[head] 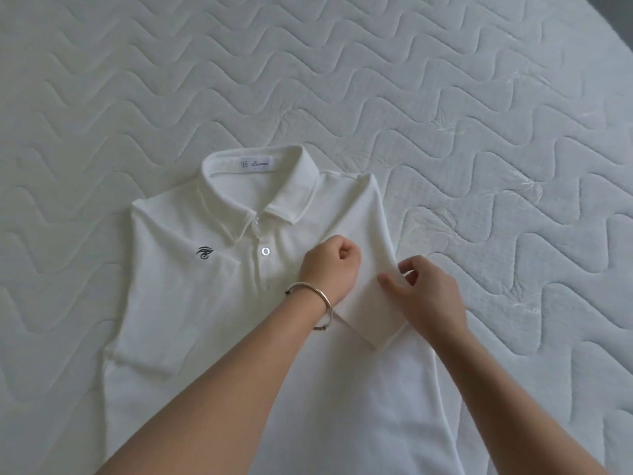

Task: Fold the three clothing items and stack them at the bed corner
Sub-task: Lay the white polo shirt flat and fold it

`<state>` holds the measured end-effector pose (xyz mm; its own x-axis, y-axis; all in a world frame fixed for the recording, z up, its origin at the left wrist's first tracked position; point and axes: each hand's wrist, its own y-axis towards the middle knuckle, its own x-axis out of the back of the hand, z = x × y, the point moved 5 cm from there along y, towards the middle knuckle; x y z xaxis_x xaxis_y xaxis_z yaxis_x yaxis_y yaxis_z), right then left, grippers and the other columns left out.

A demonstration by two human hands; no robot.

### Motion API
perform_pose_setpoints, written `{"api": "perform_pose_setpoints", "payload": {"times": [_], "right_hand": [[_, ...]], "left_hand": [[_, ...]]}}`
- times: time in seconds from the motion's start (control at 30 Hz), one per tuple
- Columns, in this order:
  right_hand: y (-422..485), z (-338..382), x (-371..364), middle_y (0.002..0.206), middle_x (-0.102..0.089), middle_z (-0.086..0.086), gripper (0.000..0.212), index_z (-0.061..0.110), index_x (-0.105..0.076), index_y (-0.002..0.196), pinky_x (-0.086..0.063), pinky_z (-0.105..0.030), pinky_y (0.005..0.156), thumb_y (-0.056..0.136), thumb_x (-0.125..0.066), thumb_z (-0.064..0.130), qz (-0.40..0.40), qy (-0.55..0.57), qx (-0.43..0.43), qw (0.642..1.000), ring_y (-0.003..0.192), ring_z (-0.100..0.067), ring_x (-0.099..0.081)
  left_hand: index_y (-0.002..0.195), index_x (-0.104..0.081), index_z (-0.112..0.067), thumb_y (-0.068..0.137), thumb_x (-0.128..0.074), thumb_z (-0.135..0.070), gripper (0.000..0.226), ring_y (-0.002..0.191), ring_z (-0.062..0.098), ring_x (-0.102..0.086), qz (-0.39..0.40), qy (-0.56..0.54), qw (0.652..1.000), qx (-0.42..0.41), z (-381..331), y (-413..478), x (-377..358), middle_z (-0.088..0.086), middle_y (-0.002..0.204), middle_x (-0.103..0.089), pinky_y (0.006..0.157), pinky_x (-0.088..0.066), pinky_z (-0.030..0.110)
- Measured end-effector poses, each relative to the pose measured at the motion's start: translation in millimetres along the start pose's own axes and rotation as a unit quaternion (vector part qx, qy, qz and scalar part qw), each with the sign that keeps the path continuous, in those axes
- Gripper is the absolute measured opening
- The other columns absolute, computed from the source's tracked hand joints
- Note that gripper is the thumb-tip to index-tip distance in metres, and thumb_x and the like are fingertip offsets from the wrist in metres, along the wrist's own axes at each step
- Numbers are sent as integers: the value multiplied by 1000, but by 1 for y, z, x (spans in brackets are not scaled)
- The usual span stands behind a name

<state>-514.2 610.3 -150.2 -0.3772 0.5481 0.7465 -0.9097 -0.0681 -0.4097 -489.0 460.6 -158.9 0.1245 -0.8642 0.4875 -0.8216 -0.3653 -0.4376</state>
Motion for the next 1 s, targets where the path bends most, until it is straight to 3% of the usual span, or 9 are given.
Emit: {"api": "perform_pose_setpoints", "payload": {"times": [0.1, 0.23, 0.4, 0.47, 0.57, 0.67, 0.83, 0.93, 1.0], "right_hand": [[-2, 6, 4, 72, -55, 12, 14, 27, -55, 94, -48, -35, 70, 84, -57, 36, 33, -7, 41, 999, 79, -19, -57], [-19, 25, 4, 91, -65, 2, 25, 32, -51, 114, -40, -30, 62, 89, -48, 31, 48, -41, 110, 992, 88, -22, -58], [-43, 56, 0, 106, -65, 0, 31, 26, -44, 124, -41, -32, 67, 93, -41, 29, 38, -85, 185, 978, 98, -23, -58], [-52, 65, -4, 110, -62, 0, 31, 24, -42, 125, -39, -33, 67, 95, -38, 28, 39, -90, 201, 975, 100, -24, -57], [-65, 75, -9, 111, -60, 0, 30, 24, -40, 125, -41, -33, 70, 96, -37, 28, 43, -81, 215, 972, 99, -23, -56], [-79, 82, -17, 118, -58, 4, 34, 28, -38, 129, -42, -32, 73, 95, -38, 28, 45, -58, 214, 974, 101, -20, -55], [-102, 104, -34, 124, -56, 5, 36, 29, -40, 130, -44, -32, 82, 95, -41, 26, 48, -11, 223, 974, 106, -18, -55], [-121, 124, -57, 128, -52, 6, 38, 29, -36, 133, -43, -32, 86, 96, -38, 25, 69, -6, 246, 967, 109, -18, -53], [-134, 137, -77, 127, -49, 5, 40, 28, -34, 135, -43, -33, 86, 95, -37, 23, 86, -9, 258, 962, 108, -19, -53]], "left_hand": [[101, -59, -17, 88, -49, -45, 33, 100, 19, -56, 41, 45, 998, 17, -10, 1, -5, 2, 105, -62, 84, -40, 26], [113, -50, -16, 77, -49, -67, 63, 104, 20, -55, 62, 92, 992, 58, -29, 8, -4, 1, 111, -57, 86, -42, 31], [123, -35, -6, 82, -57, -42, 59, 105, 29, -55, 10, 185, 982, 30, -54, 30, 8, 11, 117, -55, 77, -40, 31], [126, -33, -4, 86, -54, -28, 52, 110, 31, -53, -11, 199, 980, 23, -59, 40, 18, 15, 122, -53, 81, -41, 33], [122, -40, -2, 89, -45, -16, 36, 115, 33, -49, -71, 138, 988, 22, -59, 45, 43, 19, 126, -51, 88, -39, 33], [118, -43, 0, 93, -41, -18, 31, 113, 34, -49, -121, 65, 990, 19, -45, 42, 73, 21, 124, -52, 86, -37, 32], [98, -59, -3, 94, -42, -25, 27, 87, 25, -52, -113, -65, 991, -19, -12, 30, 112, 11, 96, -59, 70, -36, 26], [83, -64, -21, 82, -55, -32, 13, 94, 27, -62, -101, -203, 974, 6, 16, 22, 134, 6, 97, -66, 88, -49, 37], [81, -63, -23, 83, -61, -26, 4, 92, 25, -63, -101, -267, 958, 28, 38, 15, 151, 7, 98, -67, 90, -50, 46]]}}
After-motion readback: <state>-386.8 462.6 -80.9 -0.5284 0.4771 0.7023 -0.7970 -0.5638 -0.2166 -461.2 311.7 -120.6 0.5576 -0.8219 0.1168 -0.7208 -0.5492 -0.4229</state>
